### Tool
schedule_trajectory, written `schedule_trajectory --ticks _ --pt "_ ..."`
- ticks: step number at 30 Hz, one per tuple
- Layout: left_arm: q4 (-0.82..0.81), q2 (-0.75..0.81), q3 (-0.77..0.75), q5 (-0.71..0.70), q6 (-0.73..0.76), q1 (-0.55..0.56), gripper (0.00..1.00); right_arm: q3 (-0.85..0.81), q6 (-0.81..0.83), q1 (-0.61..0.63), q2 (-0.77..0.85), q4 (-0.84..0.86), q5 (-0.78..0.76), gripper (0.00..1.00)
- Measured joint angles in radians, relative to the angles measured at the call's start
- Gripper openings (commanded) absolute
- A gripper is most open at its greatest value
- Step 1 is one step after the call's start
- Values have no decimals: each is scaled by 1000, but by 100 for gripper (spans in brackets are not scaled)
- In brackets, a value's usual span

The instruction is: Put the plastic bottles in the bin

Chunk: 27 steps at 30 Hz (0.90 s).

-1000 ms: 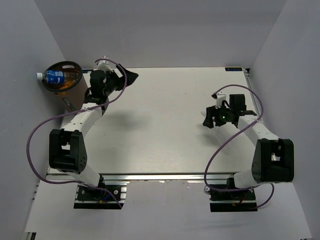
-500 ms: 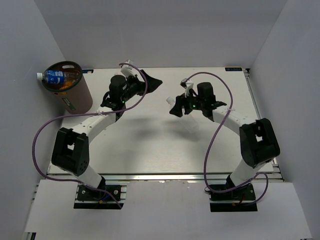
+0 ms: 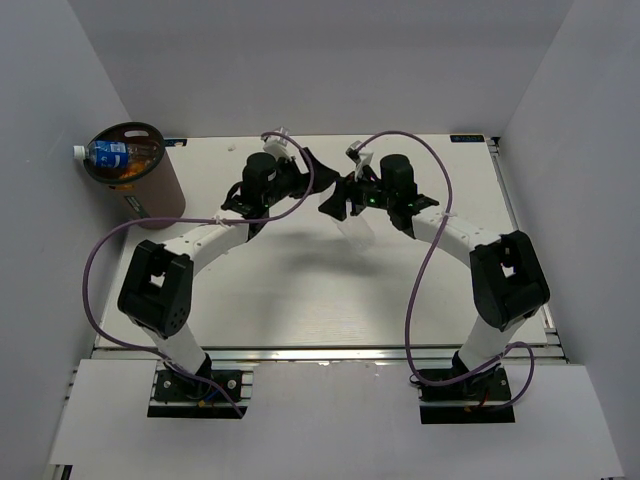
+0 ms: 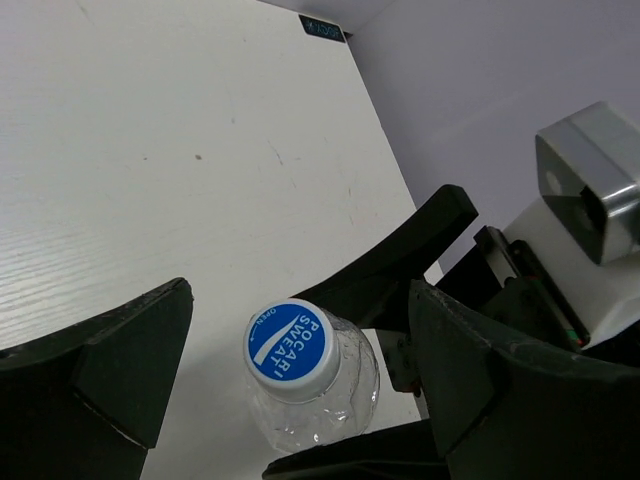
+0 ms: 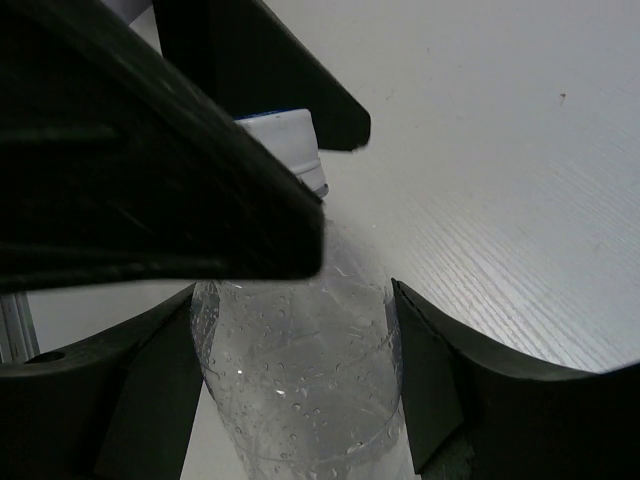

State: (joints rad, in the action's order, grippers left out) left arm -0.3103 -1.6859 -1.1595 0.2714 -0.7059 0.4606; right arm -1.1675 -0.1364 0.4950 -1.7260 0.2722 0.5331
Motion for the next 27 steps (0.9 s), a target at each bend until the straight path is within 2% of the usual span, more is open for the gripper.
schedule_trajectory --ticks 4,5,7,8,11,13,15,16,23,27 --pt "14 -16 -8 0 5 15 58 -2 -14 5 0 20 -3 28" --pt "15 -17 -9 2 9 15 40 -2 -14 5 0 23 -3 28" --pt "16 -22 -16 6 5 16 18 -3 -15 5 -4 25 -5 30" --pt "15 -24 -19 11 11 16 1 -3 -15 5 -9 32 -5 31" --pt "19 -26 -19 10 8 15 0 -4 -18 5 -15 42 -3 37" --pt "19 -26 -19 10 8 15 0 -4 -19 6 -16 45 -3 50" --pt "18 -26 -19 9 9 15 0 -4 -19 6 -16 45 -3 66" --pt "18 -26 -19 9 10 15 0 -4 -18 6 -16 45 -3 87" --pt "112 -26 -96 -43 78 -6 0 -8 25 6 5 -34 -37 89" --pt "152 -15 -164 -27 85 -109 0 28 77 6 119 -86 -78 89"
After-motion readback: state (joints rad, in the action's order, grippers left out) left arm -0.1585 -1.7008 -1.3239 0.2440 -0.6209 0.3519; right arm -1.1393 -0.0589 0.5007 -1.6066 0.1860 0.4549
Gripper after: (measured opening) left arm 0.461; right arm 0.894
